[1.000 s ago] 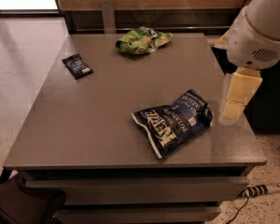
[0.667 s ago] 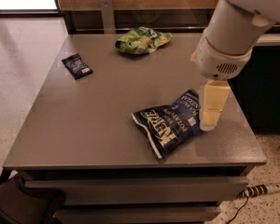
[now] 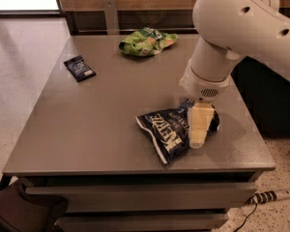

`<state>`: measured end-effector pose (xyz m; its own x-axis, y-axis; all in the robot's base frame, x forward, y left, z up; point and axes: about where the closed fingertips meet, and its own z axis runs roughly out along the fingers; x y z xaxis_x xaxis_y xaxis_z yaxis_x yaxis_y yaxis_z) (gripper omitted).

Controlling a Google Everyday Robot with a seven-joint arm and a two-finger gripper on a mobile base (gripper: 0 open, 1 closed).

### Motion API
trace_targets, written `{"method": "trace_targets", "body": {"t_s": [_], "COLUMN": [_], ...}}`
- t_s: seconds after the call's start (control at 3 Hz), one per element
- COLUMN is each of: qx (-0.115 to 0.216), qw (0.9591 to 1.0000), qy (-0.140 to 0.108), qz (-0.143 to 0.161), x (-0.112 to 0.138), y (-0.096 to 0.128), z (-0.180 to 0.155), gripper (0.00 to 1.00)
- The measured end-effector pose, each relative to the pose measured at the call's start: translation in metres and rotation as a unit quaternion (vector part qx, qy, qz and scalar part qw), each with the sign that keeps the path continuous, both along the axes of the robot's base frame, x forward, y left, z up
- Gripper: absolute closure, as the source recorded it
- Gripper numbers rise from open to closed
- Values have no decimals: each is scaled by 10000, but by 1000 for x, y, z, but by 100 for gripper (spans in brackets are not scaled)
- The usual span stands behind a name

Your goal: Move blue chip bag near rxbar blueberry

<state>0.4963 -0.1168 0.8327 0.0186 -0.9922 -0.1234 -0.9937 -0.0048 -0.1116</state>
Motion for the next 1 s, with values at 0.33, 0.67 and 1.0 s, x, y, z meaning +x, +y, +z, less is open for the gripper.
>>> {"method": "trace_targets", "body": {"t_s": [0.33,0.67,1.0], "qx": [9,8,5], "qw": [10000,10000,10000], "qy": [-2,-8,-15], "qz": [0,2,3], "x": [0,0,-1], "y": [0,1,1], "z": [-1,-1,0], "gripper": [17,39,62]}}
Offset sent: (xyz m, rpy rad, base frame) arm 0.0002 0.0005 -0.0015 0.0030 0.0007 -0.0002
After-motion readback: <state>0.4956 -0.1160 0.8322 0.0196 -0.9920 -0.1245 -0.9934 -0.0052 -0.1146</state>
